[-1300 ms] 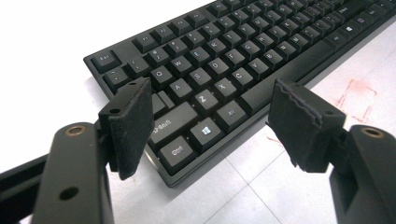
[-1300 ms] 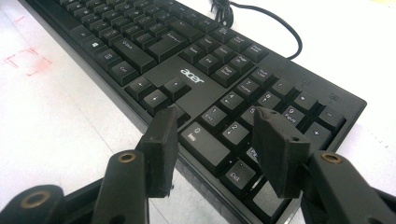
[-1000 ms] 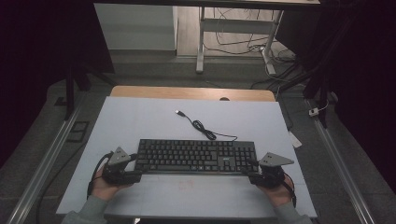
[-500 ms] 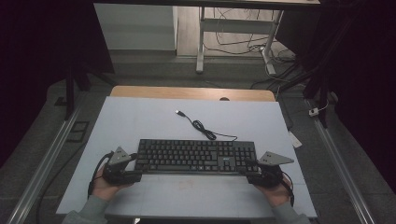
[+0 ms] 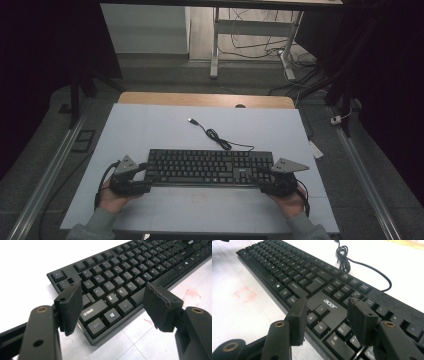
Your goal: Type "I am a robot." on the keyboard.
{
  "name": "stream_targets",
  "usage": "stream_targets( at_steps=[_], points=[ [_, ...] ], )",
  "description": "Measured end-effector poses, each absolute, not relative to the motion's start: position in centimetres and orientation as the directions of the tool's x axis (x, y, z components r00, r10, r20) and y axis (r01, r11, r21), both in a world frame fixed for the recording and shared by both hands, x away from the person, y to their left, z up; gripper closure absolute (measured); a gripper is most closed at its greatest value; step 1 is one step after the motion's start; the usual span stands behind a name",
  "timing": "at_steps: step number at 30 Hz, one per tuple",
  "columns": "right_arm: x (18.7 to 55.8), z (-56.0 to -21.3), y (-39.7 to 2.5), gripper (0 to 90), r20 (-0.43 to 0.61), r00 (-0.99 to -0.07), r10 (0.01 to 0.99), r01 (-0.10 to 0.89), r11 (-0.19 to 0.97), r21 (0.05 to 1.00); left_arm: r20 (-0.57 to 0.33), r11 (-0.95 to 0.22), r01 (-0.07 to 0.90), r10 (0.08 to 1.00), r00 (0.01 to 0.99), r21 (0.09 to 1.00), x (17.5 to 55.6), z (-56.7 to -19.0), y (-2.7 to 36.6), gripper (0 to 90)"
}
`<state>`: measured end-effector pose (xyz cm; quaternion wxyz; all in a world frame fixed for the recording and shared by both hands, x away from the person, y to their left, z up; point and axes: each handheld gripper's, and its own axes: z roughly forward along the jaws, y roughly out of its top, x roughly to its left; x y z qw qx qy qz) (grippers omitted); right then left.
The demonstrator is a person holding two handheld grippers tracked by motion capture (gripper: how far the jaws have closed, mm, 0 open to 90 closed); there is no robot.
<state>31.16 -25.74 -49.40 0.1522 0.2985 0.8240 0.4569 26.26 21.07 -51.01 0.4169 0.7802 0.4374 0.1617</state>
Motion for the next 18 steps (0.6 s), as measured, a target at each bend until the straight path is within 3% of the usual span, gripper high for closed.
stream_targets(
  at_steps=[18],
  points=[
    [32.2, -48.9, -20.6, 51.3, 0.018, -0.816, 0.577, 0.331, 0.442, 0.834, -0.148, -0.248, 0.578, 0.822, 0.551, 0.777, 26.3, -51.1, 21.2, 38.4]
  ],
)
